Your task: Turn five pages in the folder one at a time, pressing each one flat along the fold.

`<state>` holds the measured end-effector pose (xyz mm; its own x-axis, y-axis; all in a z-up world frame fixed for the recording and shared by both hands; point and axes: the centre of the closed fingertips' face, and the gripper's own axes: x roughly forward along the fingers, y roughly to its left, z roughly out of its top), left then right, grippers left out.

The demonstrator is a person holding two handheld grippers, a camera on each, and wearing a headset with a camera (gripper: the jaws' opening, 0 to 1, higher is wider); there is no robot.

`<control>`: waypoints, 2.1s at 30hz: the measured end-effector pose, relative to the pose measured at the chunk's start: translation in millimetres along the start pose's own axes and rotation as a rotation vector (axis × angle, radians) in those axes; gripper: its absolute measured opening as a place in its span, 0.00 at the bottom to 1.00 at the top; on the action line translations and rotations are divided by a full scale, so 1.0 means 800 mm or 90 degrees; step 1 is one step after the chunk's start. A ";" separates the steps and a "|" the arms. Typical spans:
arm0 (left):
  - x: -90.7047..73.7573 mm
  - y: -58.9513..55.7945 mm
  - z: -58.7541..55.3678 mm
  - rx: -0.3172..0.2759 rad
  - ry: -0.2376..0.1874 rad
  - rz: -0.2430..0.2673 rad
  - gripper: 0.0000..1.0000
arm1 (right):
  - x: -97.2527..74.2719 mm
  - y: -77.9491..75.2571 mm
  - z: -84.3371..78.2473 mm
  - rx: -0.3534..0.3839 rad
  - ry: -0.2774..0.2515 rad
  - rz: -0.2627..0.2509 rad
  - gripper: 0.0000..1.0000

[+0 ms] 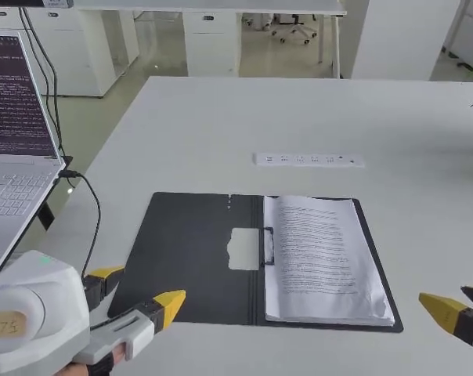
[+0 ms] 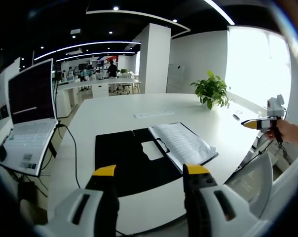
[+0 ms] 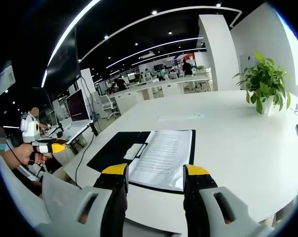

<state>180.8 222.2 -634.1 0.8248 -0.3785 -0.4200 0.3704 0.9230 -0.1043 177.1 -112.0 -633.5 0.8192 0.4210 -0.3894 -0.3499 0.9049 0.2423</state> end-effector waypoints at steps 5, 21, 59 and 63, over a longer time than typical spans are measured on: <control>-0.002 0.000 -0.003 0.000 0.005 0.002 0.52 | -0.001 0.001 -0.001 0.002 0.001 -0.001 0.43; -0.004 -0.004 -0.005 0.002 0.010 0.003 0.52 | -0.002 -0.001 -0.009 0.002 0.009 -0.002 0.42; 0.021 -0.011 -0.013 0.008 0.023 -0.020 0.51 | 0.003 0.000 -0.017 0.010 0.014 0.000 0.42; 0.028 -0.015 -0.013 0.006 0.024 -0.028 0.51 | 0.005 0.002 -0.020 0.015 0.016 0.000 0.42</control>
<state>190.0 203.3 -651.5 0.7905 -0.4162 -0.4492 0.4107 0.9044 -0.1153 172.6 -108.1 -648.6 0.8071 0.4231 -0.4118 -0.3396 0.9032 0.2625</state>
